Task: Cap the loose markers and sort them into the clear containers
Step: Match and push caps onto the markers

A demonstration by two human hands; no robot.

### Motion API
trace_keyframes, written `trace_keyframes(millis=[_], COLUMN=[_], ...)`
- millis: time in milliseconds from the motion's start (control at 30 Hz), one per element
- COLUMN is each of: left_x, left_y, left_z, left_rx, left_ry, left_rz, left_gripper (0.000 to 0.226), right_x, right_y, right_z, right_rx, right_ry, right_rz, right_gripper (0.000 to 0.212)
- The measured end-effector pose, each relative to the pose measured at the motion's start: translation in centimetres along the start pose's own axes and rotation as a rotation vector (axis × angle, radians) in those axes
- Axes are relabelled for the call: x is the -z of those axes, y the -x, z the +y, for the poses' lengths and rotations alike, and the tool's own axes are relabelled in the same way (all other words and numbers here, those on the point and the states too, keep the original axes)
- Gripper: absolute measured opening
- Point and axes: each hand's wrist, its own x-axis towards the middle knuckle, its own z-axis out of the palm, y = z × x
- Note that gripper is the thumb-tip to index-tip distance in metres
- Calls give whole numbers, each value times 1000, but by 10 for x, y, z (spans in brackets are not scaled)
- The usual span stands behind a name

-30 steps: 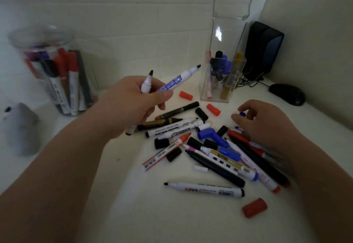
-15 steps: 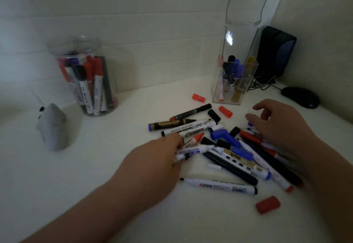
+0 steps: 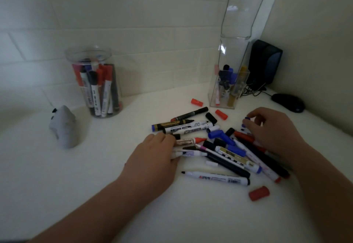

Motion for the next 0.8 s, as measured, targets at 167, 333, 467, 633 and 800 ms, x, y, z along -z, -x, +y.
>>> trace_keyframes(millis=[167, 333, 467, 633, 800], left_x=[-3, 3, 20, 26, 24], left_y=[-3, -5, -23, -86, -108], left_z=[-6, -11, -8, -32, -34], left_rx=[-9, -34, 38, 166, 198], left_ry=[20, 143, 288, 10, -4], left_rz=[16, 13, 140, -50, -314], left_gripper=[33, 39, 19, 21, 18], right_x=[4, 9, 4, 0, 14], right_y=[1, 5, 10, 12, 11], right_z=[7, 1, -13, -25, -21], right_rx=[-1, 84, 179, 236, 248], right_ry=[-46, -58, -83, -35, 52], right_rz=[11, -78, -178, -284, -369], right_gripper=[12, 4, 10, 10, 14])
